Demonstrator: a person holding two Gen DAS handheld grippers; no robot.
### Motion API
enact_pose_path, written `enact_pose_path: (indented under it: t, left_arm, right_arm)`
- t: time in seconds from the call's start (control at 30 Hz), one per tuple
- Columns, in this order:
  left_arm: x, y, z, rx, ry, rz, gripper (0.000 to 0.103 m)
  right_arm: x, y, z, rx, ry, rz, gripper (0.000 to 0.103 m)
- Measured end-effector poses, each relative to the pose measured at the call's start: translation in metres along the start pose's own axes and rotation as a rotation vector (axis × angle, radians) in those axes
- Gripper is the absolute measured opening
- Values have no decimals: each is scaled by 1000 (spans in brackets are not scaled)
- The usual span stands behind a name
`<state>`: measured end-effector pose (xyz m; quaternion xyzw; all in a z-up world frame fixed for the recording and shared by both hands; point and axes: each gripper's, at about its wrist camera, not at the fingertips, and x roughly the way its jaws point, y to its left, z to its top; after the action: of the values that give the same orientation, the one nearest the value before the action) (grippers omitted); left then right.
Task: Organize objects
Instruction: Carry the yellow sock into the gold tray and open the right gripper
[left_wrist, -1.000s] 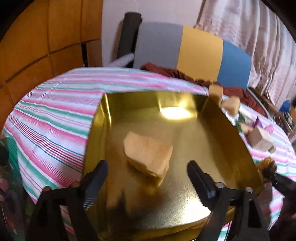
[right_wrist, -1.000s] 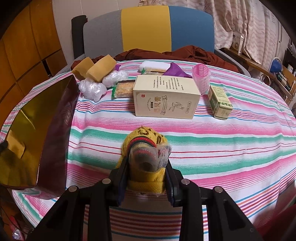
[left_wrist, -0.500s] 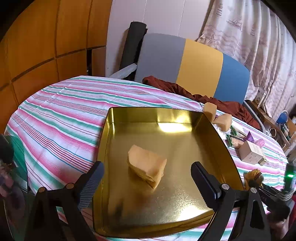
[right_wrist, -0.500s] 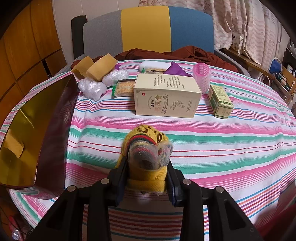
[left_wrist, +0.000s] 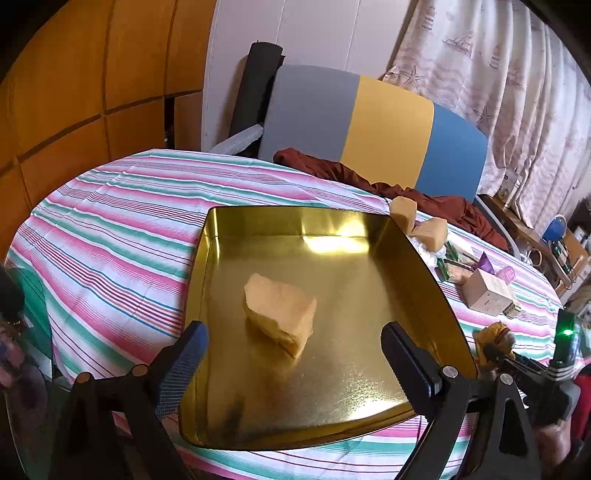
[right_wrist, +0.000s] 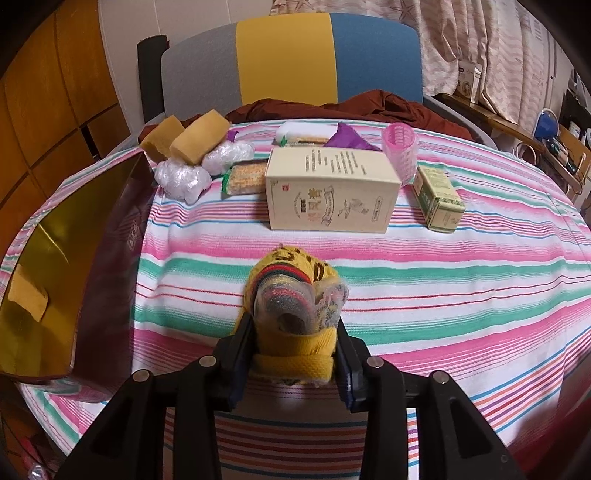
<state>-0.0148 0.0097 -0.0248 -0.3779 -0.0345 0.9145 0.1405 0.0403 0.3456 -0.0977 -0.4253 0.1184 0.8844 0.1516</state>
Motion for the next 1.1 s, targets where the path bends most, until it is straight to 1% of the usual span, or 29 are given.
enact_pose_path:
  t: [0.07, 0.2, 0.3, 0.37, 0.5, 0.63, 0.73, 0.87, 0.93, 1.0, 1.07, 1.1]
  left_arm:
    - [1, 2, 0, 0, 4, 2, 95]
    - [3, 5, 1, -7, 5, -1, 95]
    - [4, 6, 4, -6, 10, -9, 95]
    - [4, 6, 7, -2, 9, -10, 95]
    - [3, 7, 15, 4, 0, -5, 95]
    - [2, 11, 21, 5, -10, 13, 95]
    - [1, 17, 24, -2, -13, 31, 95]
    - [-2, 26, 29, -17, -22, 52, 95]
    - [-3, 30, 32, -19, -24, 59, 95]
    - [-3, 32, 35, -17, -25, 61, 95]
    - [-4, 32, 39, -12, -31, 59, 95]
    - [-4, 32, 40, -8, -34, 55, 95]
  right_arm:
    - [-5, 3, 3, 1, -8, 3, 37]
    - [-22, 19, 12, -35, -59, 31, 37]
    - [-34, 37, 19, -65, -84, 94, 37]
    - [-43, 58, 23, -116, -114, 143, 37]
    - [-54, 93, 29, -191, -141, 253, 37]
    - [-57, 127, 29, -279, -140, 341, 37]
    - [-54, 149, 24, -342, -123, 361, 37]
    - [-46, 165, 20, -378, -95, 374, 37]
    - [-38, 175, 18, -404, -65, 380, 38]
    - [-33, 183, 13, -427, -47, 372, 41]
    - [-27, 187, 10, -442, -32, 369, 49]
    - [-26, 188, 9, -440, -31, 370, 51]
